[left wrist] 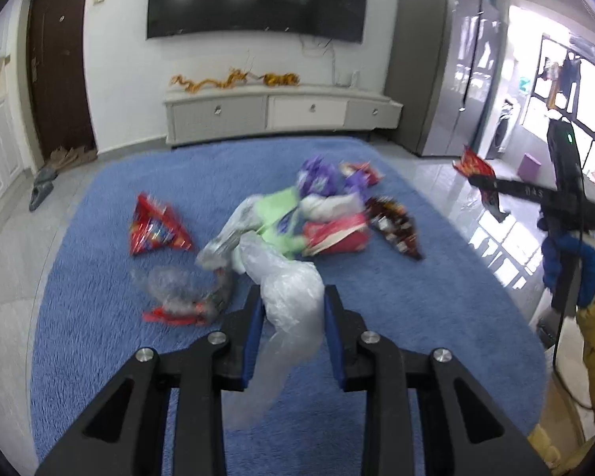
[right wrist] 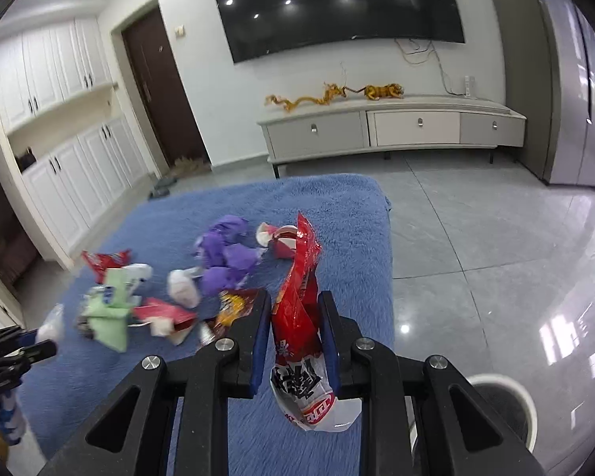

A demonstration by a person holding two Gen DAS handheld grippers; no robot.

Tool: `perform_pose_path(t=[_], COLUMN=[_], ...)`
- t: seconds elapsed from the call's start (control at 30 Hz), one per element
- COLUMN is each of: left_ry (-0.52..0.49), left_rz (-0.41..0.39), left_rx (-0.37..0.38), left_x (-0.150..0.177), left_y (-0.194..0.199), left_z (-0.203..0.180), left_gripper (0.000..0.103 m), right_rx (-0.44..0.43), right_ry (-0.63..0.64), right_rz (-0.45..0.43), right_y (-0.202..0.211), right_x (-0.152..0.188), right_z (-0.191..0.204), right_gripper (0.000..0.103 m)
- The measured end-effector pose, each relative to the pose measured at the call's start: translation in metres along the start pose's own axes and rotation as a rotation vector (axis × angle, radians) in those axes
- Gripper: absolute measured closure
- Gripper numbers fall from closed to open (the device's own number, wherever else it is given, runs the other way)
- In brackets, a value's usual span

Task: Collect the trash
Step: 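Grasp the clear plastic bag with the left gripper while the right grasps the red snack bag, then carry both bags over the white bin and open both grippers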

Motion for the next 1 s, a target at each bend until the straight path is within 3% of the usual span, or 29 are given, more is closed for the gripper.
perform_pose_path(t=[0.17,0.37,0.57,0.77,0.9,0.97,1.0], left_ry=[-0.09,-0.148,-0.165,-0.181,-0.14,-0.127,-0.115], left_rz=[-0.038,0.0,0.114,0.214,0.285,0.31,0.323], left_rx=[0.08,0.241,0.399,0.438,0.489,0.507,0.514], left_x=[-0.033,-0.068,-0.084,-0.079,-0.073,-0.072,-0.071], left_y=[-0.004,-0.047,-0.117,-0.182,-0.221,-0.234,-0.242], left_z=[-0.055,-0.144,-0.241,-0.302,-0.325,-0.335,-0.34], left_gripper=[0.075,0.075,0.074,0.074,0.073,0.064,0.059], right_rx=[0.046,0.156,0.212,0.244,0.254,0.274,0.293], right_ry=[-0.096,-0.238,-0.394,-0.522,-0.581,-0.595,-0.601], right_rz=[-0.021,0.004,0.082,0.142,0.167,0.179,0.187], right_y=[0.056,0.084,0.074,0.057,0.047,0.043,0.042], right_x=[0.015,0.044,0.081,0.114,0.131,0.135,0.138], right_z=[-0.037,-0.106,-0.175,-0.228,-0.251,-0.261,-0.266], right_gripper=[0.08,0.08,0.08,0.08,0.078,0.075,0.064])
Point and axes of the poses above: each gripper's, at about its wrist camera, not at the fingertips, and y roughly against the way its jaws point, z to its left, x to its underside, the point moved 9 cm from there along -y, roughly the way its jaws point, and after that the axes turned 5 degrees about x, right-handed, at the moved point
